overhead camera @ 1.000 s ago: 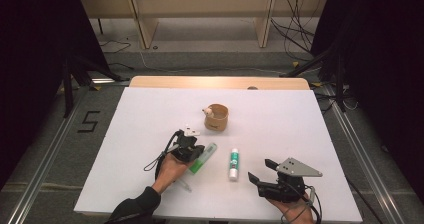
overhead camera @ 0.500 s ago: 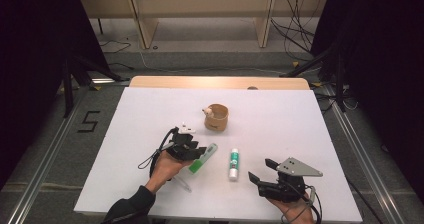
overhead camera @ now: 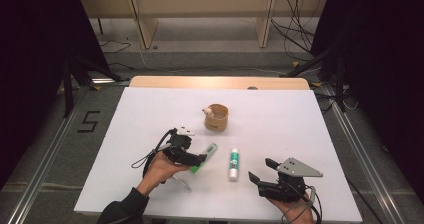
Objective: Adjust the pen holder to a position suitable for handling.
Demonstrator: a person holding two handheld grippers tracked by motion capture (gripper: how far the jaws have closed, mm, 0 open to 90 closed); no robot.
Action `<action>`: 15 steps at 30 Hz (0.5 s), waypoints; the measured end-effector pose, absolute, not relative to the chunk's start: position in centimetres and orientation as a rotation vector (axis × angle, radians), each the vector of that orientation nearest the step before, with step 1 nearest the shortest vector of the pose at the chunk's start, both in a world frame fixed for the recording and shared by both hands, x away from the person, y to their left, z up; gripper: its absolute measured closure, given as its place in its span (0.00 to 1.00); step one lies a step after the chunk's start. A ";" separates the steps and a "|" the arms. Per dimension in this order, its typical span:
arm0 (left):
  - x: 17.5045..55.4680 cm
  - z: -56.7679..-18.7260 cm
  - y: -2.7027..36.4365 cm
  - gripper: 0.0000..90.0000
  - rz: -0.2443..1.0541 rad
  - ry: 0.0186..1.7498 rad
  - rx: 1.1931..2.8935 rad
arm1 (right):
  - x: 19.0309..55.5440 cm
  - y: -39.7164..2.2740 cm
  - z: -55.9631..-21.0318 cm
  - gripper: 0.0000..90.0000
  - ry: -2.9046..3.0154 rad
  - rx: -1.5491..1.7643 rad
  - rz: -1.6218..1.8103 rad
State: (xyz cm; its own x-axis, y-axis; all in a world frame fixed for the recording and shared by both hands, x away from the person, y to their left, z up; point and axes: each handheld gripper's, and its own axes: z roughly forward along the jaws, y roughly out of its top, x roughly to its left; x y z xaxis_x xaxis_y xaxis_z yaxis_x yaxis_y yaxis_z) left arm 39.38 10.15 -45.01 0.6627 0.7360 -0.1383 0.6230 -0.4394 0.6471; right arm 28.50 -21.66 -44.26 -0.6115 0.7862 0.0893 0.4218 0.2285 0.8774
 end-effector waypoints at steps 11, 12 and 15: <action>38.8 -44.6 10.2 0.19 0.193 1.008 2.263 | 28.5 -21.9 -44.8 0.31 2.151 1.100 1.331; 38.7 -44.7 10.2 0.19 0.193 1.009 2.262 | 28.5 -21.9 -44.8 0.31 2.151 1.101 1.333; 38.6 -44.8 10.1 0.19 0.181 0.995 2.290 | 28.5 -21.9 -44.7 0.31 2.147 1.098 1.335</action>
